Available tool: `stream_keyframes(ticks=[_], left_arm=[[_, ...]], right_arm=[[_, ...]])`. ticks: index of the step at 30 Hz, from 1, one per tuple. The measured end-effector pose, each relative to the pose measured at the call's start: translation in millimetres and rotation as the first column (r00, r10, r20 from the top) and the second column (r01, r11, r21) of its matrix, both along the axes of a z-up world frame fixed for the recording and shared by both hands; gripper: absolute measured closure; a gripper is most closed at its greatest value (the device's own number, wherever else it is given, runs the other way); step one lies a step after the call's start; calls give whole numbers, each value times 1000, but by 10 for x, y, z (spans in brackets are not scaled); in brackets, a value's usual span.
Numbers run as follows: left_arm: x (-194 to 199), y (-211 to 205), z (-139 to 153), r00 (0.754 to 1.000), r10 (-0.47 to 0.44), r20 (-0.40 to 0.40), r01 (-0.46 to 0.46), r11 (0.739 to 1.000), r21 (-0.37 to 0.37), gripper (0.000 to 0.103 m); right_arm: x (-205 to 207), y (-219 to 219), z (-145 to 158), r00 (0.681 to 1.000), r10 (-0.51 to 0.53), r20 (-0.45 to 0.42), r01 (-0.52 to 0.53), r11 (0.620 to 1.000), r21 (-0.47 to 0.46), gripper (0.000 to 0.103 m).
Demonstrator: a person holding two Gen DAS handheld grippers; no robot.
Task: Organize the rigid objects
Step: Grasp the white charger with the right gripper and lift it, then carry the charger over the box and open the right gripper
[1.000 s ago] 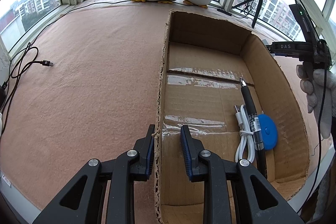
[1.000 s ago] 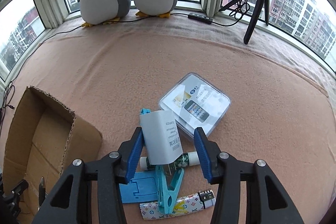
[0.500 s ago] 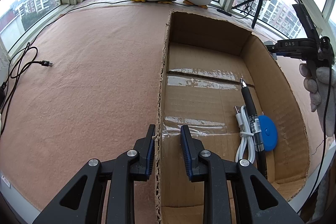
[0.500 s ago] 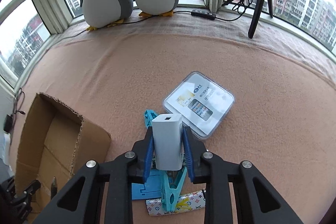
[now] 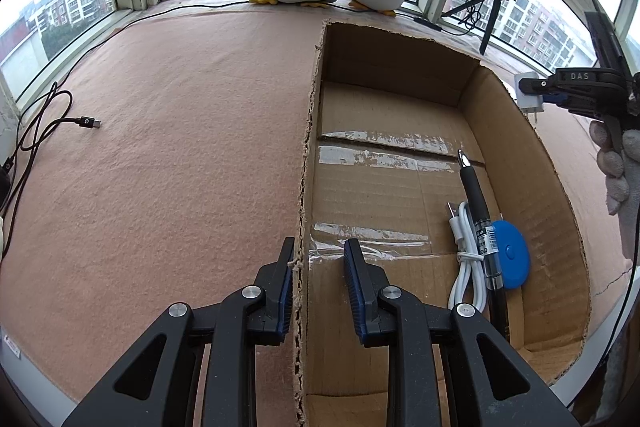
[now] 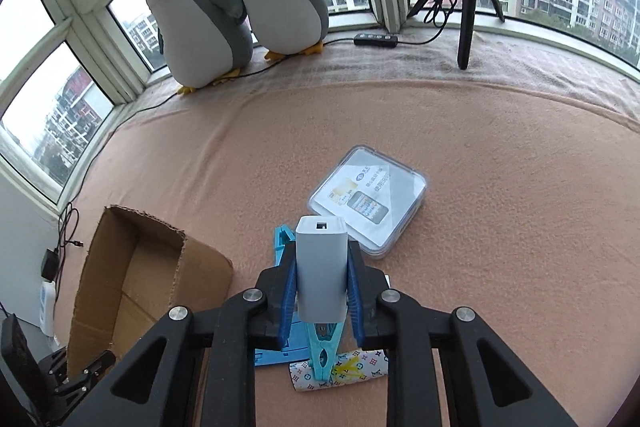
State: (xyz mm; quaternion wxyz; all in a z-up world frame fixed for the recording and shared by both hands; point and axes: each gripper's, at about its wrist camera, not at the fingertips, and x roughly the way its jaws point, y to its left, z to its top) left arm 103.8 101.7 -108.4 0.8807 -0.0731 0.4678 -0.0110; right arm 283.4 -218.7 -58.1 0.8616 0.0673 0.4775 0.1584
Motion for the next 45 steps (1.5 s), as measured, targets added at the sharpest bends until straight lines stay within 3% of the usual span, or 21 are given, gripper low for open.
stream_keyframes(ticks=[6,12,16,24,26,28,29,38,45], left_arm=[[8,-1,2,1000,1,1,-1,1000,-3,78],[18,-2,0,1000,0,4,0,1000,-4,78],[7,8,0,1000,-2,4,2,1000,-6,78],[-3,15,-5,1000,-3,4,3,1000,-9,78],[-4,16,-4,1000,-1,4,1,1000,-10,78],[-5,15,-4,1000,-2,4,2,1000,-10,78],[-6,15,-6,1000,-2,4,2,1000,-11,78],[-5,6,-4,1000,0,5,0,1000,-6,78],[-1,8,-5,1000,-2,7,2,1000,-6,78]], right_arm=[[-290,29,281,999,34,36,-37,995,92,83],[-650,364,393,988,148,35,-152,973,175,83],[-801,679,286,974,226,-6,-220,954,204,83],[-898,995,46,956,283,-72,-265,944,195,83],[-910,1040,12,944,320,-79,-301,935,189,75],[-920,990,5,949,305,-79,-284,938,200,55],[-928,959,28,956,288,-61,-271,942,200,52],[-1002,656,190,973,233,-8,-225,950,216,52],[-1029,29,238,996,81,30,-86,972,218,52]])
